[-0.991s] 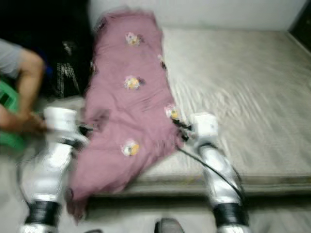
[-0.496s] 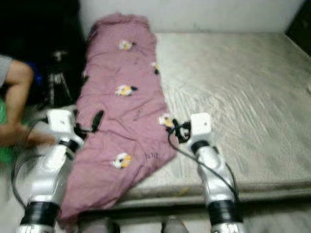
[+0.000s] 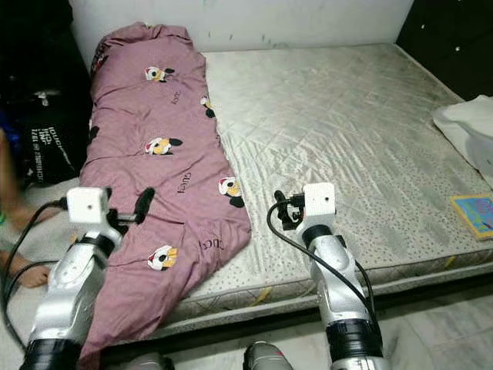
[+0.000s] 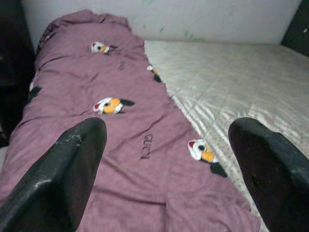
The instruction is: Clean up the room
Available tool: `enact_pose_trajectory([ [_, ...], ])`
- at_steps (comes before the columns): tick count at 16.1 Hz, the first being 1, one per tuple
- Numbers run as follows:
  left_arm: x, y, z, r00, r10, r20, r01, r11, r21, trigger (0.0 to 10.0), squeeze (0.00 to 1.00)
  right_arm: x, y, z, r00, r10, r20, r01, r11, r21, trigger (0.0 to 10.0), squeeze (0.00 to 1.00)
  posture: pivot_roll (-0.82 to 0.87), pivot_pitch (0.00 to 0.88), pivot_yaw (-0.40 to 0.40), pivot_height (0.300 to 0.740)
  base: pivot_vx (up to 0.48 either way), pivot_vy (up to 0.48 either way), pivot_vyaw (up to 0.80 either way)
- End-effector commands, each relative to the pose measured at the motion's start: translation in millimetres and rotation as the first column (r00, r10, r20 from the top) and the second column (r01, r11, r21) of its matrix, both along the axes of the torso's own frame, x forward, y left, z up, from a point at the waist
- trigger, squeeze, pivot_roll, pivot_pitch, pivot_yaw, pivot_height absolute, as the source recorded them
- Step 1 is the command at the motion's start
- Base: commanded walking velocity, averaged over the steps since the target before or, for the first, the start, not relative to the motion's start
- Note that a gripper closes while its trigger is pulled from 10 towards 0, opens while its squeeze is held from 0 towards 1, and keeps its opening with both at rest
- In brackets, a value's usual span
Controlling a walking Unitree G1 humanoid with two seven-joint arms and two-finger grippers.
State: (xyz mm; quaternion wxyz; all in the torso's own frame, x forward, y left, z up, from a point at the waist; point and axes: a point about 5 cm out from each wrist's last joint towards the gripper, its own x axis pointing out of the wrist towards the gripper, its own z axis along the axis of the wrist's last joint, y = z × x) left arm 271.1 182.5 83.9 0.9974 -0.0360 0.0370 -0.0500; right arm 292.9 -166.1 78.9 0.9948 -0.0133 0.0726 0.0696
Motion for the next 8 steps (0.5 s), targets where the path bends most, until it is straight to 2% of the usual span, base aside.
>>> enact_pose_trajectory([
  [1, -0.7, 1.2, 3.4, 1.000, -0.006, 0.007, 0.006, 1.000, 0.010, 10.0, 0.00, -2.6, -1.8, -0.5, 1.000, -0.005, -0.007, 0.005, 1.000, -0.003, 10.0, 0.00, -0.03, 0.098, -0.005, 0.740, 0.000, 0.394, 0.00],
  [3, 2.4, 2.0, 2.0, 1.000, 0.002, -0.010, -0.002, 1.000, -0.005, 10.0, 0.00, -4.4, -4.2, -2.3, 1.000, -0.013, -0.009, 0.012, 0.999, -0.030, 10.0, 0.00, -0.04, 0.100, -0.008, 0.740, 0.000, 0.480, 0.00],
  [6, 5.9, -4.5, 3.8, 1.000, -0.016, -0.005, 0.016, 1.000, -0.004, 10.0, 0.00, -7.7, -3.2, -1.4, 1.000, -0.005, -0.021, 0.005, 1.000, -0.023, 10.0, 0.00, -0.05, 0.115, -0.026, 0.740, 0.000, 0.480, 0.00],
  [8, 4.9, -3.8, 7.3, 1.000, 0.006, 0.007, -0.006, 1.000, 0.002, 10.0, 0.00, -7.8, -0.9, -4.0, 0.999, 0.015, -0.038, -0.016, 1.000, -0.014, 10.0, 0.00, -0.02, 0.123, -0.036, 0.740, 0.000, 0.480, 0.00],
])
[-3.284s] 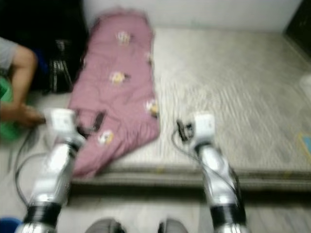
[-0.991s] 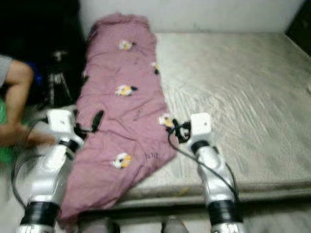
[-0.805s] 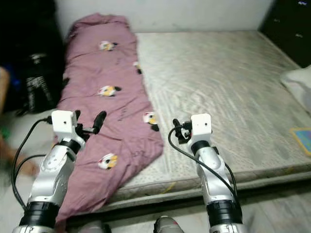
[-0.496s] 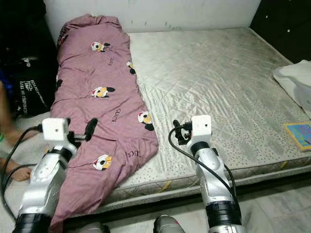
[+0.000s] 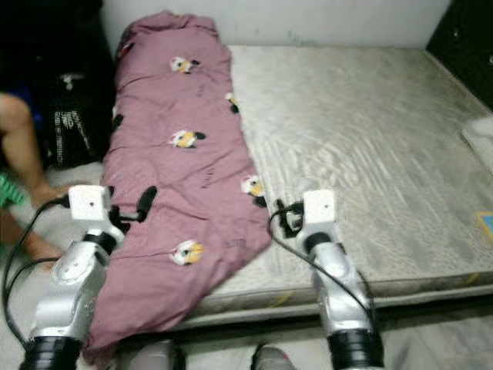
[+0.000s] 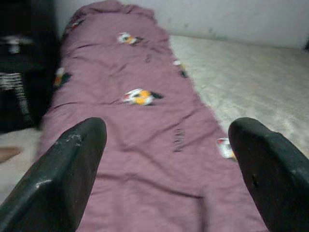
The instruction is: Clean up the room
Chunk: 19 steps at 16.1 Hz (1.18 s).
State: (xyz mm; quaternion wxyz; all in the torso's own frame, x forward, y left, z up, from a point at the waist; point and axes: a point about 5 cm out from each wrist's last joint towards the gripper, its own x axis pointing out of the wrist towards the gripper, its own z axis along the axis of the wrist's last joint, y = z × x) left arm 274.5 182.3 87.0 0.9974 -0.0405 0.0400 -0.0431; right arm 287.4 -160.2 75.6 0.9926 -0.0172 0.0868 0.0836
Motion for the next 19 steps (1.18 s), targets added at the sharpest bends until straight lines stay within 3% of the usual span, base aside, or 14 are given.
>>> enact_pose_trajectory([
  [1, -1.6, 0.1, 5, 1.000, -0.007, 0.021, 0.006, 1.000, 0.023, 10.0, 0.00, 0.3, -1.3, 0, 1.000, 0.004, -0.003, -0.004, 1.000, -0.004, 10.0, 0.00, -0.01, 0.127, -0.043, 0.740, 0.000, 0.394, 0.00],
  [6, -7.6, 9.4, 0, 0.999, 0.043, -0.008, -0.042, 0.996, 0.078, 10.0, 0.00, 0.0, 2.7, 0, 0.999, 0.032, -0.014, -0.032, 0.999, 0.005, 10.0, 0.00, 0.00, 0.149, -0.050, 0.740, 0.000, 0.000, 0.00],
  [10, -9.6, 15.6, -6, 0.997, 0.052, -0.051, -0.050, 0.998, 0.037, 10.0, 0.00, -1.4, 7.0, 1, 0.999, 0.052, -0.007, -0.052, 0.999, 0.005, 10.0, 0.00, 0.00, 0.165, -0.035, 0.740, 0.000, 0.000, 0.00],
  [13, -10.2, 18.4, -6, 0.997, 0.053, -0.054, -0.050, 0.998, 0.048, 10.0, 0.00, -1.9, 9.5, 1, 0.998, 0.071, -0.001, -0.071, 0.997, 0.006, 10.0, 0.00, 0.00, 0.166, -0.033, 0.740, 0.000, 0.000, 0.53],
  [19, -12.8, 15.0, -6, 0.998, 0.030, -0.058, -0.027, 0.998, 0.054, 10.0, 0.00, 2.6, 9.5, 5, 0.999, 0.033, 0.022, -0.034, 0.999, 0.035, 10.0, 0.00, 0.02, 0.162, -0.034, 0.727, 0.000, 0.000, 0.00],
])
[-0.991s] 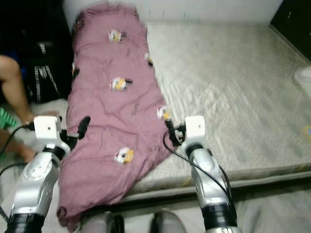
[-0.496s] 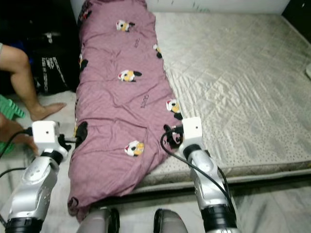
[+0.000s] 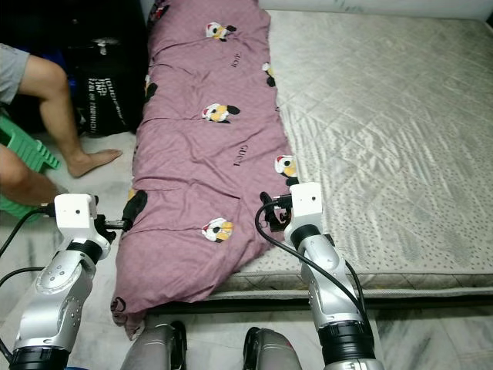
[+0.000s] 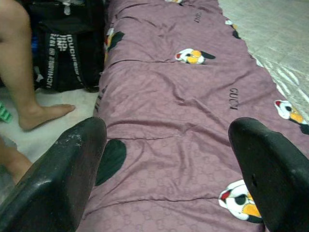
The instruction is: Clean up the room
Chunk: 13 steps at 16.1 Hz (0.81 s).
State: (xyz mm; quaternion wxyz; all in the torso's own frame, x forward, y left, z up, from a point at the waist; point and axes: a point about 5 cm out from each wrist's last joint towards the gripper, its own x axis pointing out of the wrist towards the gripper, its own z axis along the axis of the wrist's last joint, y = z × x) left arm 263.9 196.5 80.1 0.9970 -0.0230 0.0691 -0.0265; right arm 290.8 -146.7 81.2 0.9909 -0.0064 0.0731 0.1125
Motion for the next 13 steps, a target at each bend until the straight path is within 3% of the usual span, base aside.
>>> enact_pose_trajectory([
  [1, -1.9, 0.9, 0.7, 1.000, -0.002, -0.001, 0.002, 1.000, 0.016, 10.0, 0.00, -0.7, -3.9, -1.0, 1.000, -0.024, -0.004, 0.024, 1.000, 0.009, 10.0, 0.00, 0.02, 0.162, -0.034, 0.717, 0.000, 0.000, 0.00],
  [10, 1.1, -0.9, -2.5, 1.000, 0.003, -0.018, -0.003, 1.000, 0.023, 10.0, 0.00, 1.0, -3.6, -0.3, 0.999, -0.040, 0.006, 0.040, 0.999, 0.018, 10.0, 0.00, 0.01, 0.161, -0.024, 0.591, 0.000, 0.000, 0.00],
  [13, 2.6, -0.3, -2.2, 1.000, 0.002, -0.018, -0.001, 1.000, 0.027, 10.0, 0.00, 2.1, -2.5, -0.5, 0.999, -0.043, 0.008, 0.043, 0.999, 0.022, 10.0, 0.00, 0.01, 0.158, -0.013, 0.582, 0.000, 0.000, 0.00],
])
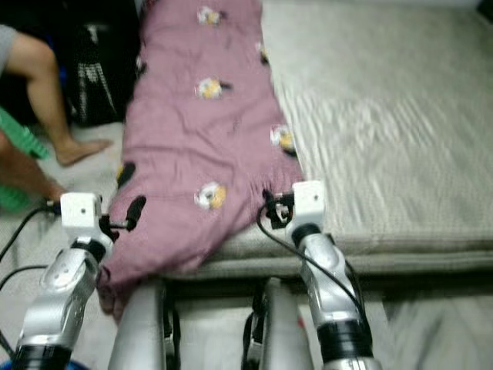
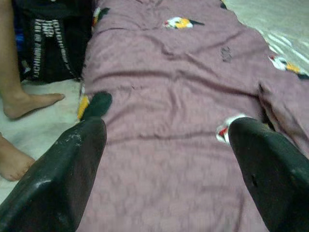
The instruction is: Clean up the room
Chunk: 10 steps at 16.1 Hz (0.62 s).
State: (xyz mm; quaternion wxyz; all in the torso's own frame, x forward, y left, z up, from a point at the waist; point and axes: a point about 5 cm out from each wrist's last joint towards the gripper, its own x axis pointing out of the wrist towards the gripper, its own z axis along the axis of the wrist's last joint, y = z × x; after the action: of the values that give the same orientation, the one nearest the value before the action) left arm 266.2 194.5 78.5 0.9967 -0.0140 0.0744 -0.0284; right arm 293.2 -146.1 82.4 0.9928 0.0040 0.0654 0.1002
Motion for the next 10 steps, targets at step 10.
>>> enact_pose_trajectory([
  [10, 11.0, -5.7, -1, 0.999, -0.053, -0.001, 0.053, 0.999, 0.000, 10.0, 0.00, 3.8, -5.2, -1, 0.998, -0.055, 0.018, 0.055, 0.998, 0.007, 10.0, 0.00, -0.02, 0.142, 0.016, 0.582, 0.000, 0.000, 0.00],
])
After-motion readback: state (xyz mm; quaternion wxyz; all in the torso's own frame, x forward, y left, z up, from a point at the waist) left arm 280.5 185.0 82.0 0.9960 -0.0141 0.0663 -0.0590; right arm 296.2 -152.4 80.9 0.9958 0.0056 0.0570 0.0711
